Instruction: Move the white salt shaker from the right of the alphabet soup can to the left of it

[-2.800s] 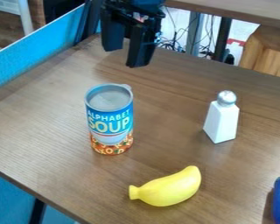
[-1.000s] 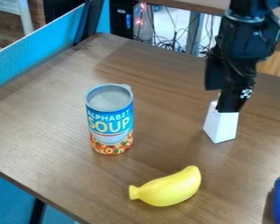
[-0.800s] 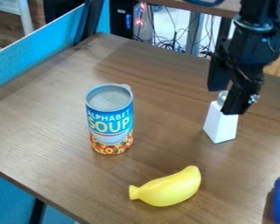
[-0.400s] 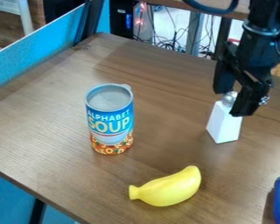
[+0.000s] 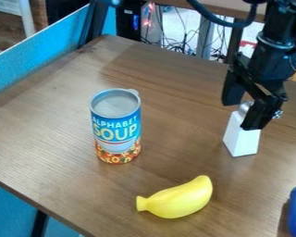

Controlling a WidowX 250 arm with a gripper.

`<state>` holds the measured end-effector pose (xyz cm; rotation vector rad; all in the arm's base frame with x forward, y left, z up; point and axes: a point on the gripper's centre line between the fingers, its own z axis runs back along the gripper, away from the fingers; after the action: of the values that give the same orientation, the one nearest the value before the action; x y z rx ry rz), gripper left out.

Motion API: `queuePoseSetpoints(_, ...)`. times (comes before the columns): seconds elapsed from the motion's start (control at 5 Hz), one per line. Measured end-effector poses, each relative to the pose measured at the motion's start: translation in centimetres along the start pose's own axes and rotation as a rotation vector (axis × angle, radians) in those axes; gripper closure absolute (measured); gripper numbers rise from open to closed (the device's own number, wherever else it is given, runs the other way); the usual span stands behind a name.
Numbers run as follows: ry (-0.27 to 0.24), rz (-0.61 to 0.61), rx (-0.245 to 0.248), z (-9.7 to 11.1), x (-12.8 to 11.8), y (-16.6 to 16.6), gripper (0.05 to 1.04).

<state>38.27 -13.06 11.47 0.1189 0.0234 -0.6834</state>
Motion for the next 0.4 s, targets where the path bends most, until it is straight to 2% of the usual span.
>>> queuePoseSetpoints(0.2, 0.020, 0.011, 0.002, -0.64, 0.06, 0.14, 0.137)
queuePoseSetpoints(0.4, 0.033, 0.001, -0.034, -1.26, -0.09, 0.12, 0.395)
